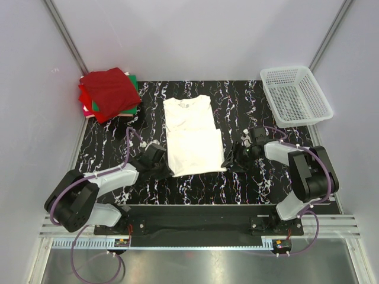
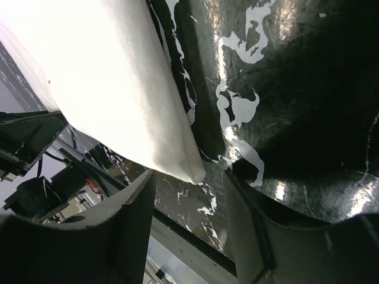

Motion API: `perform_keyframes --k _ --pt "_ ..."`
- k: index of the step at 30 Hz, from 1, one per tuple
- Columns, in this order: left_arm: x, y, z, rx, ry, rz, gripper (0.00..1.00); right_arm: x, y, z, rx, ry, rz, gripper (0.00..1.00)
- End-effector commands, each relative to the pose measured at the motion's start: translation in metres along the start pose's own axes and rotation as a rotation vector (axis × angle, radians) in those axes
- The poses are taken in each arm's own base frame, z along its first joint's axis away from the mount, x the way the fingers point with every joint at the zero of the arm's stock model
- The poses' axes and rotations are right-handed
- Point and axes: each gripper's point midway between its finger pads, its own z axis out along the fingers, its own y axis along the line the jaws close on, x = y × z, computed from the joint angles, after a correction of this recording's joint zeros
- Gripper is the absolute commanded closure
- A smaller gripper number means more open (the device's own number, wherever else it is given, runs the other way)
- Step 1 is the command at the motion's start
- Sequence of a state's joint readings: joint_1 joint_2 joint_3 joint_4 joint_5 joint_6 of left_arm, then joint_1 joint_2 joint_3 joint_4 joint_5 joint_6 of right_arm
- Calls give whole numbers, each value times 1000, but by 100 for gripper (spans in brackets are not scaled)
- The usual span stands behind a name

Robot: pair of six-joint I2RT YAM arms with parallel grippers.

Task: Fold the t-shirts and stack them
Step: Fold the tshirt

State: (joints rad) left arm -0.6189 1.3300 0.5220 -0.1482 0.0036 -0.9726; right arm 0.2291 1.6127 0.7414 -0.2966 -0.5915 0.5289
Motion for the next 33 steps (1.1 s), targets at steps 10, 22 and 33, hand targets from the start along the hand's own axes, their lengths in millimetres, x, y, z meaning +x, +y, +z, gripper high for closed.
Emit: perform_keyframes --k 10,22,33 --pt "-5 1 2 -20 -22 18 100 -2 4 16 -67 3 28 58" --pt "2 -6 -12 -17 -31 17 100 2 13 3 -95 -17 7 100" --pt "77 -17 -71 -8 11 73 100 64 32 -76 -123 -98 -4 100"
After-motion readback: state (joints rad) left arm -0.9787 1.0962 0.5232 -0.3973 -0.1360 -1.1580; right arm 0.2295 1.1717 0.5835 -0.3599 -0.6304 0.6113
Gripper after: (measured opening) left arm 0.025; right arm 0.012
